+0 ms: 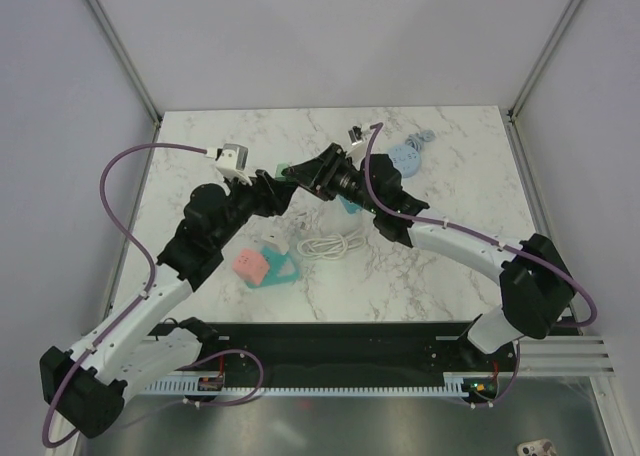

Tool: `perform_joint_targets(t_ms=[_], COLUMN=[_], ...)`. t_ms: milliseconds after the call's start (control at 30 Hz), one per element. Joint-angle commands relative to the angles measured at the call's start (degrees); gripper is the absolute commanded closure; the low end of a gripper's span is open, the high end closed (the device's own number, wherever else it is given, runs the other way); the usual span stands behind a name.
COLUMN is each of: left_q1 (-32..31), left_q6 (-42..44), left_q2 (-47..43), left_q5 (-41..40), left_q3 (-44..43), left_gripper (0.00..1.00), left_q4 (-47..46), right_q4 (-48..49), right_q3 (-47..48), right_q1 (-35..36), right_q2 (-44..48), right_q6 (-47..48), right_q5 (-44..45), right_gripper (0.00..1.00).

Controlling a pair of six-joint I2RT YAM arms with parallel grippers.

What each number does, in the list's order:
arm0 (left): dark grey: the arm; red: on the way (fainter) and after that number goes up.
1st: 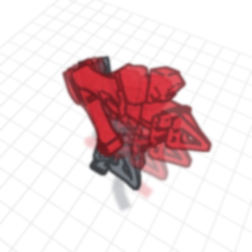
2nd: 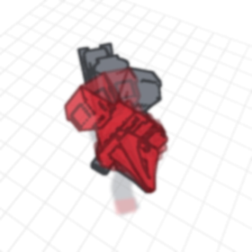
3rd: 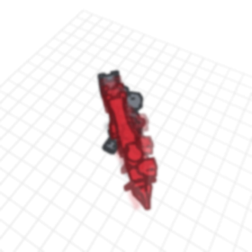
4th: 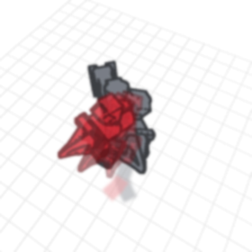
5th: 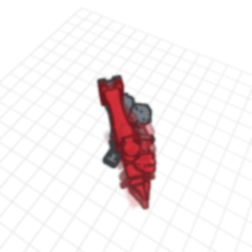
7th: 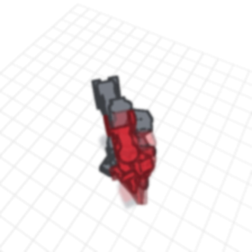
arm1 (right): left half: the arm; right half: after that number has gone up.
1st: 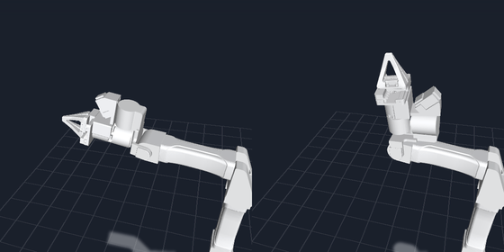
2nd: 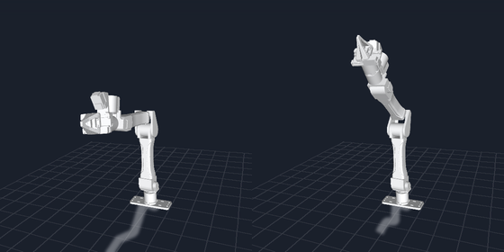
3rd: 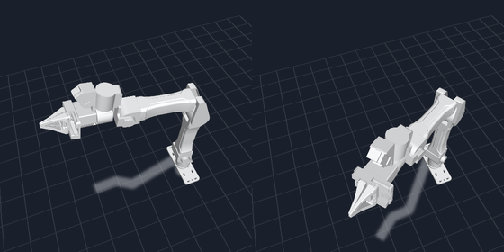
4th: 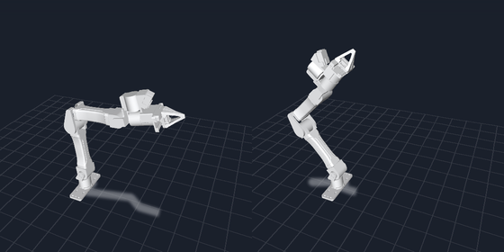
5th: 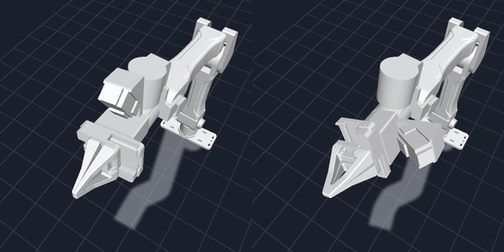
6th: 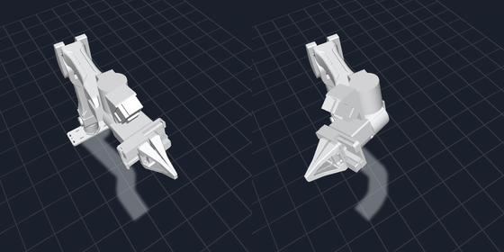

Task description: Insert the plug

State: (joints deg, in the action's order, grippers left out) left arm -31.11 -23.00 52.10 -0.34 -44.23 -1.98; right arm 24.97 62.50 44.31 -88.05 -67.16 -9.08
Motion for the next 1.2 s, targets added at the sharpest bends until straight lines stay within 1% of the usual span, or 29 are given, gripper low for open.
perform_joint_targets(t_ms=[0, 100, 167, 200, 267, 300, 333, 367, 400, 433, 467, 500, 533, 567, 600, 633, 667, 733, 767, 833, 867, 933, 967, 1000, 1033, 1067, 1100, 1167], left_q1=[-0.18, -0.18, -0.18, -0.18, -0.18, -0.18, -0.18, -0.26, -0.18, -0.18, -0.18, -0.26, -0.26, -0.18, -0.18, -0.18, -0.18, -0.18, -0.09, -0.17, -0.09, -0.17, 0.00, 0.35, 0.61, 0.88, 1.31, 1.67], left_q6=[1.65, 1.47, 1.56, 1.56, 1.21, 1.12, 1.12, 1.03, 0.94, 0.94, 0.94, 0.68, 0.51, 0.16, -0.11, -0.28, -1.33, -2.83, -3.27, -4.76, -4.77, -4.42, -4.68, -4.94, -6.42, -7.40, -8.62, -12.93], left_q2=[-1.21, -1.12, -0.59, -0.51, -0.42, -0.42, -0.59, -0.77, -0.94, -1.20, -1.56, -1.65, -1.91, -2.17, -2.61, -2.70, -2.70, -2.53, -2.35, -2.09, -2.00, -2.00, -2.00, -2.00, -1.91, -1.74, -1.65, -1.47], left_q5=[0.08, 0.08, -0.01, 1.38, 1.66, 1.83, 1.92, 2.01, 2.53, 2.88, 3.93, 4.55, 5.60, 8.57, 10.69, 12.97, 16.65, 20.36, 24.82, 28.45, 32.12, 35.57, 37.85, 39.43, 41.28, 45.04, 46.99, 51.12], left_q3=[0.11, 0.19, 0.19, 0.28, 0.54, 0.55, 0.63, 0.81, 0.90, 0.90, 0.72, 0.63, 0.55, 0.20, 0.02, -0.33, -1.12, -1.91, -2.52, -2.62, -2.44, -0.96, -0.17, 0.36, 1.33, 1.77, 2.12, 3.35], left_gripper=[0.34, 0.37, 0.43, 0.46, 0.48, 0.51, 0.59, 0.64, 0.75, 0.83, 0.91, 0.98, 0.98, 0.98, 0.98, 0.98, 0.98, 0.98, 0.98, 0.98, 0.98, 0.98, 0.98, 0.98, 0.98, 0.98, 0.98, 0.98], left_q4=[-5.76, -5.76, -5.76, -5.84, -5.84, -5.84, -5.84, -5.93, -5.93, -5.93, -5.76, -5.50, -5.41, -5.06, -4.79, -4.35, -2.96, -1.46, -1.10, -0.22, -0.31, -0.83, -1.44, -3.02, -4.25, -5.39, -7.32, -13.99], right_q4=[3.07, 3.06, 3.59, 3.42, 3.42, 3.42, 3.50, 3.59, 3.94, 4.73, 4.74, 4.56, 4.12, 3.42, 2.72, 0.63, -0.96, -4.91, -6.06, -9.74, -10.64, -15.37, -17.22, -20.02, -21.09, -21.89, -23.90, -26.80], right_q3=[-0.19, -0.27, -0.45, -0.36, -0.54, -0.71, -0.80, -0.89, -0.98, -0.89, -0.80, -0.63, -0.62, -0.62, -0.36, -0.01, 0.95, 0.96, 0.61, -0.45, -0.97, -0.54, 0.16, 0.34, 0.43, 0.34, 0.25, 0.08], right_q1=[0.77, 0.86, 0.95, 1.04, 1.21, 1.30, 1.30, 1.47, 1.39, 1.39, 1.39, 1.39, 1.39, 1.30, 1.21, 1.21, 0.95, 0.95, 0.95, 0.34, -0.54, -1.59, -2.56, -3.18, -4.75, -5.55, -6.08, -7.39], right_q2=[1.48, 1.48, 1.48, 1.65, 2.00, 2.18, 2.53, 2.62, 2.71, 2.71, 2.88, 3.06, 3.67, 4.02, 4.64, 4.82, 5.51, 6.75, 7.53, 10.35, 11.31, 14.48, 15.53, 17.72, 18.61, 19.49, 21.24, 24.05], right_q6=[-1.13, -0.96, -0.96, -0.87, -0.96, -0.96, -0.87, -0.87, -0.26, 0.27, 0.88, 1.93, 4.03, 5.27, 6.50, 9.90, 11.68, 15.28, 18.26, 21.26, 24.41, 27.76, 31.70, 33.21, 34.53, 35.42, 37.34, 39.46], right_q5=[-0.23, 0.03, -0.41, -0.41, -0.24, -0.15, -0.15, -0.76, -1.28, -2.16, -3.47, -4.18, -4.71, -4.98, -6.55, -7.78, -9.88, -11.04, -11.31, -12.62, -13.58, -15.87, -16.49, -17.54, -20.42, -22.10, -23.60, -26.67], right_gripper=[0.95, 0.95, 0.96, 0.95, 0.95, 0.95, 0.94, 0.91, 0.87, 0.82, 0.70, 0.64, 0.58, 0.47, 0.42, 0.38, 0.30, 0.25, 0.23, 0.23, 0.23, 0.23, 0.25, 0.25, 0.27, 0.27, 0.27, 0.28])
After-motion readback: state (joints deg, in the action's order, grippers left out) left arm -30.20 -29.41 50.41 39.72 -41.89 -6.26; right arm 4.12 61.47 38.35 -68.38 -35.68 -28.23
